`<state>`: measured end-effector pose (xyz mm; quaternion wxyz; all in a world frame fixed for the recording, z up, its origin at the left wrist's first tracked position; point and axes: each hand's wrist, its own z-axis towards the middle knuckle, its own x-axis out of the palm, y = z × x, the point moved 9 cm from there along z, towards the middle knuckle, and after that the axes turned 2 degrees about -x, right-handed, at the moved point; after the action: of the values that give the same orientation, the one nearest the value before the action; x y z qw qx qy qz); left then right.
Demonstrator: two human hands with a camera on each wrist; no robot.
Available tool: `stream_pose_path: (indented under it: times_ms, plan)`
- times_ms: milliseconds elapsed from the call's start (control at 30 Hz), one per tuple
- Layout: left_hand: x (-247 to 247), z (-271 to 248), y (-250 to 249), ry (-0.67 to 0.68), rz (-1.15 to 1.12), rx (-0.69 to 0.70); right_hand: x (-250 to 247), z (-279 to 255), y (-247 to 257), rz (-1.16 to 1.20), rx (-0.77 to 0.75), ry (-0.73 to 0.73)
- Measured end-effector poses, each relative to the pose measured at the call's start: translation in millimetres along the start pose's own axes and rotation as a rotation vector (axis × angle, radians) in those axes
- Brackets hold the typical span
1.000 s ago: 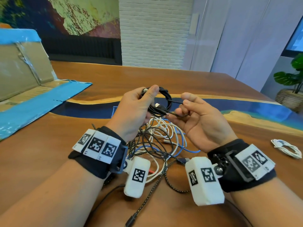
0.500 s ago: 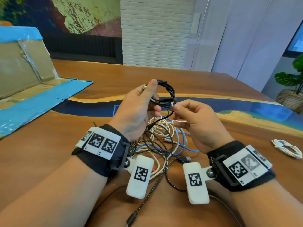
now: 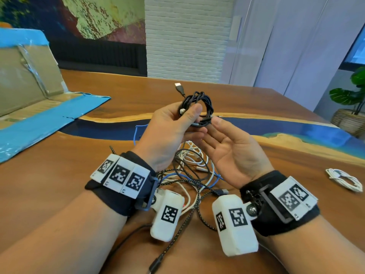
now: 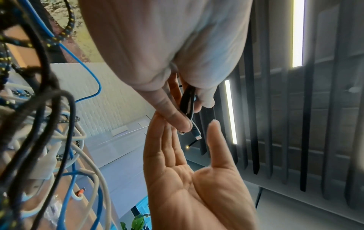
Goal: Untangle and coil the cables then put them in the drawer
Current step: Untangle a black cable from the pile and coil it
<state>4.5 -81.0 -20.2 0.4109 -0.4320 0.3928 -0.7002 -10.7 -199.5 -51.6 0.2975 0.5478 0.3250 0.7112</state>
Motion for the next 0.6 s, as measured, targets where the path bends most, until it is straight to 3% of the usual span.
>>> stream_pose_path:
  times_ms: [200,367,600]
  plan:
    - [4,-2,7,0.033,0.101,-0.035,-18,4,1,-0.061,-0.036,-0.179]
    - [-9,2,13,-0.071,0.009,-0.124,-14,0,7,-0.085,-0.056,-0.175]
    - [-4,2,26,-0.041,-0.009,-0.214,-1,3,15,-0.002,-0.174,-0.147]
